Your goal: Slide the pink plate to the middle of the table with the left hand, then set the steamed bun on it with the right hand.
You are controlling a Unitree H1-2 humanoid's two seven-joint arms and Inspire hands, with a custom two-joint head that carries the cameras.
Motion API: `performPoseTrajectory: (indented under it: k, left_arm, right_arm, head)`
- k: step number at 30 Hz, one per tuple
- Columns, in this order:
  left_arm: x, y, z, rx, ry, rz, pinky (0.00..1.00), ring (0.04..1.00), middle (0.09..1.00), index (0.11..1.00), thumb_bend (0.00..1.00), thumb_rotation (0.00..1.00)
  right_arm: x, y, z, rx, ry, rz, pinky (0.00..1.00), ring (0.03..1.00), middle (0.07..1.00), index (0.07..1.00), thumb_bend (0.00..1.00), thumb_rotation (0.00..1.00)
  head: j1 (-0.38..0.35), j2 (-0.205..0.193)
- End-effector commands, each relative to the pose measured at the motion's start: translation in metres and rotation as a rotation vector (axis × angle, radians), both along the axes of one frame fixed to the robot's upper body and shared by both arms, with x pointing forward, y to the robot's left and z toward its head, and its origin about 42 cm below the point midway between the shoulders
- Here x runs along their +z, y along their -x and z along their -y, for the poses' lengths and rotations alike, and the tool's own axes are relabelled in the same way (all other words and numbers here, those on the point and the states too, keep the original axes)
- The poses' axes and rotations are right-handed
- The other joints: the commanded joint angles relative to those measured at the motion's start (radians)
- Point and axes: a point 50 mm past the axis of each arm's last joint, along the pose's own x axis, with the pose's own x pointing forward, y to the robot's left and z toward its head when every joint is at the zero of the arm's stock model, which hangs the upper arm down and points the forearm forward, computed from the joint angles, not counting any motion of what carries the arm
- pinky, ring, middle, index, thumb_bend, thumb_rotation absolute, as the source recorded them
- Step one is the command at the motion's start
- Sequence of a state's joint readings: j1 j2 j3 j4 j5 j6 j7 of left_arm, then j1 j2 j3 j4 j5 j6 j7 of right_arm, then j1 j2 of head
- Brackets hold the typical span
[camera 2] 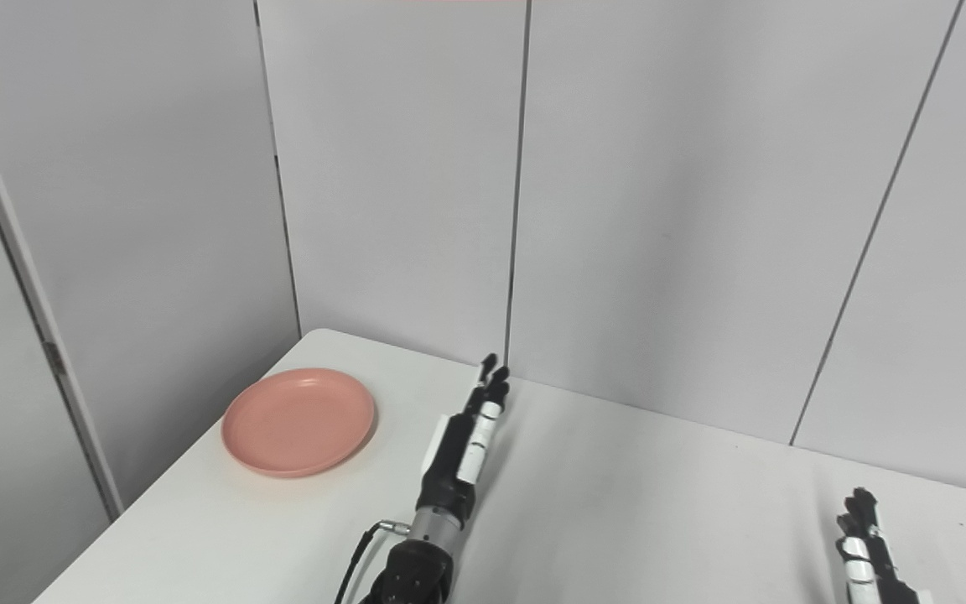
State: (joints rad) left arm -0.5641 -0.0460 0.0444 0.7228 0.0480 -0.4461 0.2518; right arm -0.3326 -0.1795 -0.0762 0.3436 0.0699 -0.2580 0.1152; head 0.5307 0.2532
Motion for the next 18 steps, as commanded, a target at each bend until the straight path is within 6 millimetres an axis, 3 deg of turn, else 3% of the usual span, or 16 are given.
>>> performPoseTrajectory:
  k: [1,8,13,18]
  left_arm:
    - [-0.027,0.016,-0.011,0.055,0.004,-0.051,0.90,0.910,0.898,0.893,0.58,1.00]
    - [-0.006,0.008,-0.022,0.126,0.016,0.016,0.87,0.857,0.852,0.848,0.55,1.00]
    - [0.034,-0.002,-0.040,0.151,0.051,0.146,0.94,0.866,0.873,0.874,0.62,1.00]
    - [0.065,-0.008,-0.063,0.224,0.109,0.241,0.97,0.871,0.874,0.878,0.68,1.00]
  right_arm:
    - [-0.029,0.012,-0.006,-0.009,-0.019,-0.047,1.00,1.000,1.000,1.000,0.20,1.00]
    - [-0.033,0.006,-0.006,-0.013,-0.021,-0.052,1.00,1.000,1.000,1.000,0.16,1.00]
    - [-0.037,0.005,-0.003,-0.011,-0.028,-0.056,1.00,1.000,1.000,1.000,0.13,1.00]
    - [-0.039,0.005,-0.001,-0.004,0.004,-0.047,1.00,1.000,1.000,1.000,0.09,1.00]
  head:
    - [-0.001,-0.014]
    - [0.002,-0.040]
    - [0.013,-0.068]
    - [0.005,-0.053]
